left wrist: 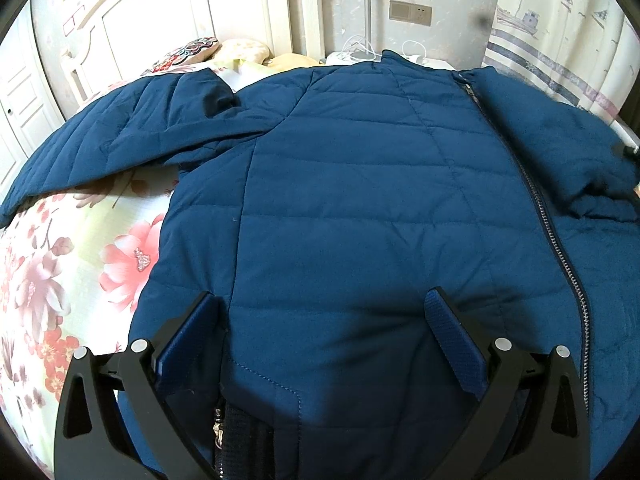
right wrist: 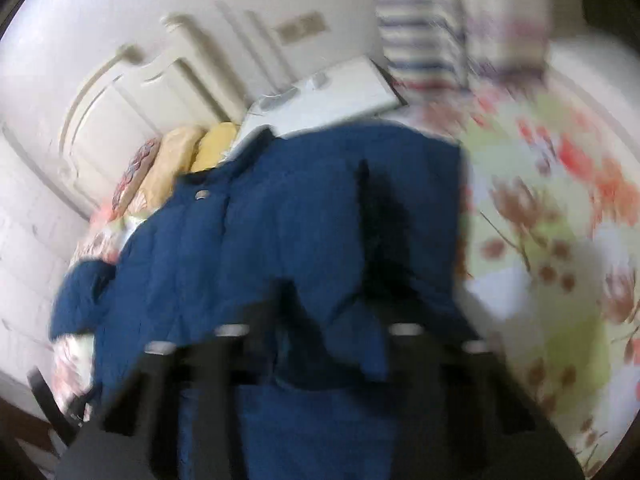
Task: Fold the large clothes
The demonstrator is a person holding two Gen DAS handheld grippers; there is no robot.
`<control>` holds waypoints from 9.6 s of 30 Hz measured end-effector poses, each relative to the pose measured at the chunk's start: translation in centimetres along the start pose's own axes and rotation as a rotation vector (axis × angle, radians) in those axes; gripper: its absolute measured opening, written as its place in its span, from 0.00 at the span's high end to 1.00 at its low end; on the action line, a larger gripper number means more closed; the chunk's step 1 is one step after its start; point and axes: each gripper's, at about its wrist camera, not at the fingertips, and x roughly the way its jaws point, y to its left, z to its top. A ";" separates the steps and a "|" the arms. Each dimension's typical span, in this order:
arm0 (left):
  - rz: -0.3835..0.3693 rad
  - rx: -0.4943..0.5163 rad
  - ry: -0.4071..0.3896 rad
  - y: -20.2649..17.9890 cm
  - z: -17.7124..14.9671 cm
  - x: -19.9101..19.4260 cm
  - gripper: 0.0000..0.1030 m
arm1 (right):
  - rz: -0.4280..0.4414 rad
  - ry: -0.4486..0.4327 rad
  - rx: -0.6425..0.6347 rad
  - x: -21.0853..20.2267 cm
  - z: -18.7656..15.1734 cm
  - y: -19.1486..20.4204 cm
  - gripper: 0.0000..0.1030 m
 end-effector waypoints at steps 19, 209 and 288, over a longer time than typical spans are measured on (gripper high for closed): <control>-0.249 -0.135 -0.058 2.0 0.0 -1.9 0.04 | -0.044 -0.041 0.017 -4.2 -4.3 -1.5 0.12; -0.110 -0.377 -0.111 5.7 0.1 -0.1 0.04 | 0.144 -0.128 0.216 -4.2 -6.3 -0.6 0.19; -0.068 0.043 -0.098 -2.2 8.7 4.7 0.04 | -0.341 0.105 -0.318 8.6 -0.2 7.8 0.11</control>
